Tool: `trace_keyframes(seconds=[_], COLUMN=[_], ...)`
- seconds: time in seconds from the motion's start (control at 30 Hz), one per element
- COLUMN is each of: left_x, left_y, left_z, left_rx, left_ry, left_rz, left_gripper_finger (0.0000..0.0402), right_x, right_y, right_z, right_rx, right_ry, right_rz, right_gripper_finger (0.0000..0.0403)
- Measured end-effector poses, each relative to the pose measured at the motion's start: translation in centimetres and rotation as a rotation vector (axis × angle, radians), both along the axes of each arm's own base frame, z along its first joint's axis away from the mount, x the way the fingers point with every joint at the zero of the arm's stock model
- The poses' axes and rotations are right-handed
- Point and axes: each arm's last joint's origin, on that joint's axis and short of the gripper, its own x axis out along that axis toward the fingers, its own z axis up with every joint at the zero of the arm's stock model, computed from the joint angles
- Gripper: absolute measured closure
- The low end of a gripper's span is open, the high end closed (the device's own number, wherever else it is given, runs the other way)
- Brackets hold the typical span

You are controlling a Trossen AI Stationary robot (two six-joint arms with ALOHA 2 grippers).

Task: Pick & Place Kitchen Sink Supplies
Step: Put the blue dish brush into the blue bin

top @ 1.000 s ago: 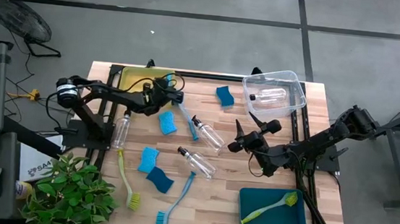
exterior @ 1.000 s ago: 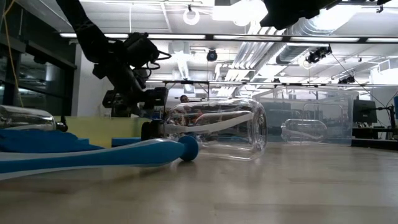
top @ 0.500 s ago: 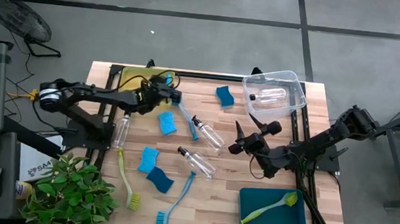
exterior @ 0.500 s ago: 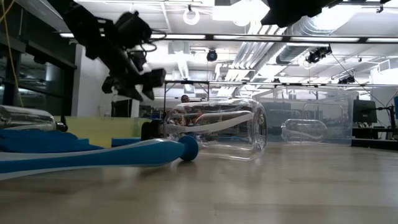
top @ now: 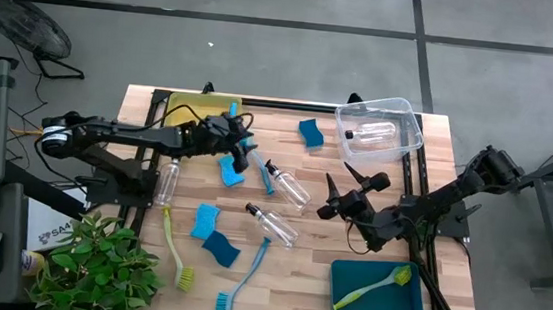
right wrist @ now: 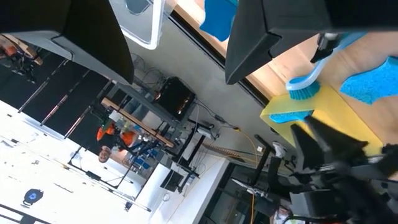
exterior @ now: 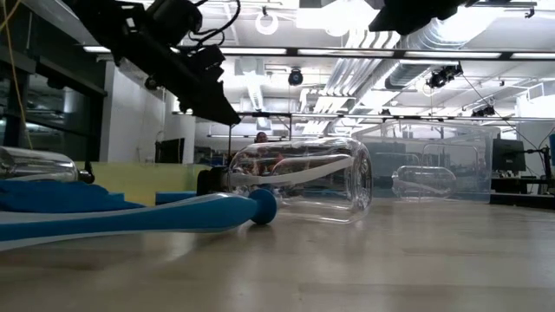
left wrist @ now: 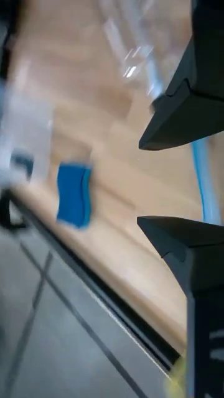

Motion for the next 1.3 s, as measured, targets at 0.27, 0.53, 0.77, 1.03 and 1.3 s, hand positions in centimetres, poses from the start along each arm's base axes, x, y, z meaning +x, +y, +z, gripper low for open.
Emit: trace_keyframes(seconds=[0.27, 0.53, 0.77, 1.03, 1.3], left_x=[0.2, 1.2, 2.1, 2.6, 3.3], left_y=[-0.3, -0.2, 0.1, 0.3, 0.6], left_z=[-0.8, -3.0, -5.6, -6.7, -7.5], left_rx=[0.075, 0.099, 0.128, 0.166, 0.193], left_ry=[0.102, 0.193, 0.294, 0.32, 0.368], left_rz=[-0.204, -0.306, -0.346, -0.364, -0.372], left_gripper_finger=[0.0222, 0.0222, 0.0222, 0.0222, 0.0222], right_x=[0.0, -0.4, -0.6, -0.6, -0.6], right_y=[0.1, 0.8, 1.3, 1.3, 1.3], right_z=[-0.7, -0.8, -1.2, -1.4, -1.6], right_rx=[-0.004, 0.012, 0.013, 0.01, 0.013], right_ry=[0.012, -0.012, -0.008, -0.001, 0.0], right_rz=[0.002, 0.034, 0.055, 0.055, 0.069], right_gripper_finger=[0.0155, 0.0155, 0.0155, 0.0155, 0.0155])
